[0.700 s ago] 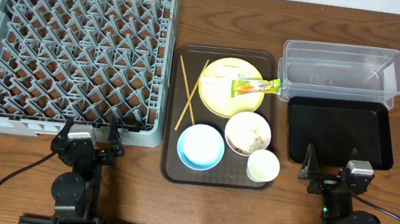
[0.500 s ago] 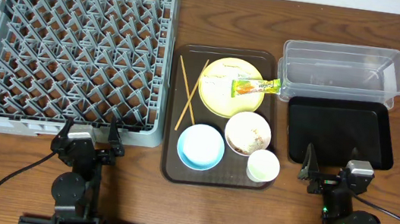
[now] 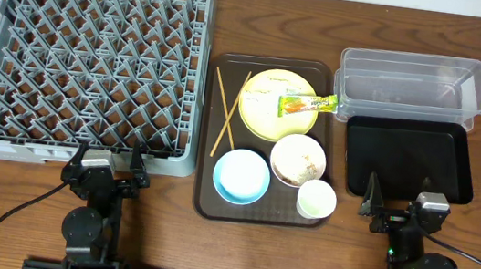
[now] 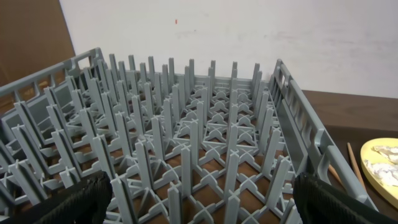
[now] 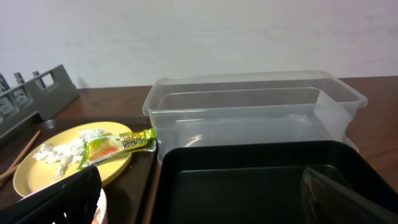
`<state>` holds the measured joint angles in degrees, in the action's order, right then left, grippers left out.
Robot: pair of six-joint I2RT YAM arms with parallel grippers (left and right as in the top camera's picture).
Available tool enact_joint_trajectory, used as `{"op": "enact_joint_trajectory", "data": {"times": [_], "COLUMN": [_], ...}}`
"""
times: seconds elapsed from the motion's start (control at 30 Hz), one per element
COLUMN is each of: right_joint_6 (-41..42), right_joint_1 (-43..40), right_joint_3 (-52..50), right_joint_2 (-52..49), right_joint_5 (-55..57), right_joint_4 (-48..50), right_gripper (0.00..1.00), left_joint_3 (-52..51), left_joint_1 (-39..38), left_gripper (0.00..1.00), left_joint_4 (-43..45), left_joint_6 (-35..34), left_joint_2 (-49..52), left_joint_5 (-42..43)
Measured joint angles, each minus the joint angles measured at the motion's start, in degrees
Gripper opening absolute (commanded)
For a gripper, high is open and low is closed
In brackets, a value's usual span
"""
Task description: Sort waste into correct bins and load items into the dishwasher
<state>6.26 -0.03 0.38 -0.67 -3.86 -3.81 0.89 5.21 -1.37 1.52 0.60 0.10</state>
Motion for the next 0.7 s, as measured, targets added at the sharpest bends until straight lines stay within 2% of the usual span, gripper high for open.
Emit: {"op": "enact_joint_trajectory", "data": {"times": [0.37, 0.7], "right_joint_6": [-5.95, -7.26], "right_joint_1": [0.0, 0.0], "right_joint_3": [0.0, 0.0], "right_joint_2": [-0.07, -0.07], "right_joint_5": [0.98, 1.75], "right_joint_4": [-0.04, -0.04], "right_gripper": [0.99, 0.99], "left_joint_3": [0.0, 0.0], "left_joint_1": [0.0, 0.0], "left_gripper": [0.94, 0.94], "left_joint_4": [0.0, -0.02], "left_joint_6": [0.0, 0.0], "left_joint_2": [0.0, 0.0], "left_joint_5": [0.0, 0.0]}}
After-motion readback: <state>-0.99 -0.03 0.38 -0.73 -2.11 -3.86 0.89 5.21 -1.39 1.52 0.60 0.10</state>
